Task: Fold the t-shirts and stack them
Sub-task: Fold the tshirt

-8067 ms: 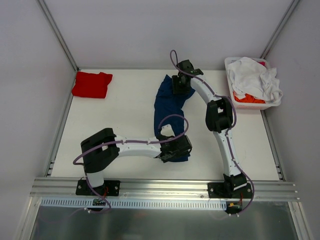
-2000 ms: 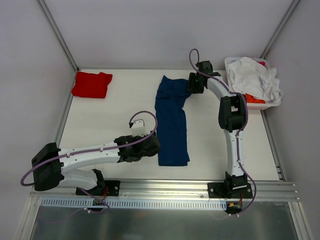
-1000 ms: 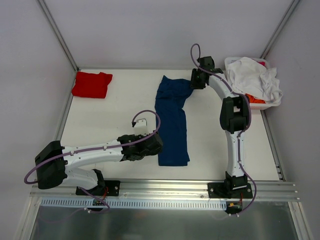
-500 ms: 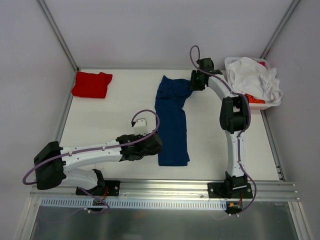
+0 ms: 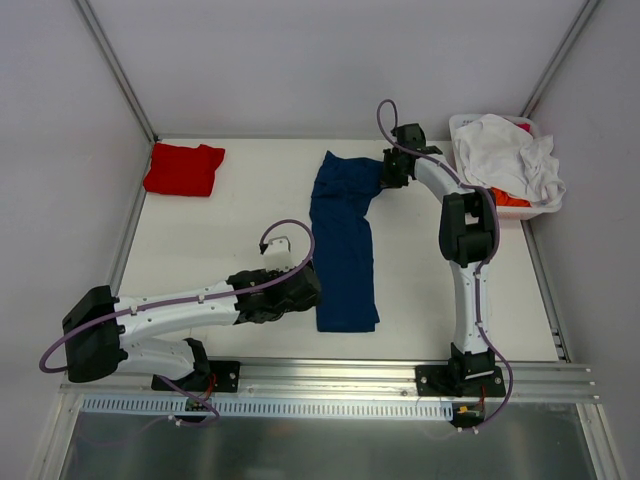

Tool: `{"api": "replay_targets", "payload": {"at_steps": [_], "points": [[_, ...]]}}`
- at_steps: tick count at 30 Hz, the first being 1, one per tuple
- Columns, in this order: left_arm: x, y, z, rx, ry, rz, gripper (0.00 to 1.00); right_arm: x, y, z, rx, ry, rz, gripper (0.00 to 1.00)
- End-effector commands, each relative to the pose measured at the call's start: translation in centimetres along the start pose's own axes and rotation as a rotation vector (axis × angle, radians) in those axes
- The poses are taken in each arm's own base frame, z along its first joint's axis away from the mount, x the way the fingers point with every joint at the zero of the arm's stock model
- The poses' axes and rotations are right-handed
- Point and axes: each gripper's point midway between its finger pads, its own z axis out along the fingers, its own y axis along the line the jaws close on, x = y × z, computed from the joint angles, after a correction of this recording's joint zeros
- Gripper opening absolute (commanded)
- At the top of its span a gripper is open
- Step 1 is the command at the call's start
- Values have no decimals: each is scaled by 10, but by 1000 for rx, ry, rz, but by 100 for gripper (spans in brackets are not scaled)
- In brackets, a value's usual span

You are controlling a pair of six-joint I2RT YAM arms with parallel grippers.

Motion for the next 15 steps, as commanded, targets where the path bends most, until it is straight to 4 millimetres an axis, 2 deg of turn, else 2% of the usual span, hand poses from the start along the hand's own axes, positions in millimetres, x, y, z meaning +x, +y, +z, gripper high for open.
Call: {"api": "replay_targets", "payload": {"at_steps": [1, 7, 11, 15], "points": [[-6, 5, -2, -7, -23, 1, 99, -27, 22, -29, -51, -84, -19, 15], [-5, 4, -1, -9, -17, -4, 99, -31, 23, -35, -49, -94, -24, 1], [-5, 3, -1, -6, -17, -6, 99, -34, 26, -44, -47, -107, -30, 0], [-5, 2, -1, -5, -16, -7, 99, -39, 38, -60, -58, -134, -57, 0]]}}
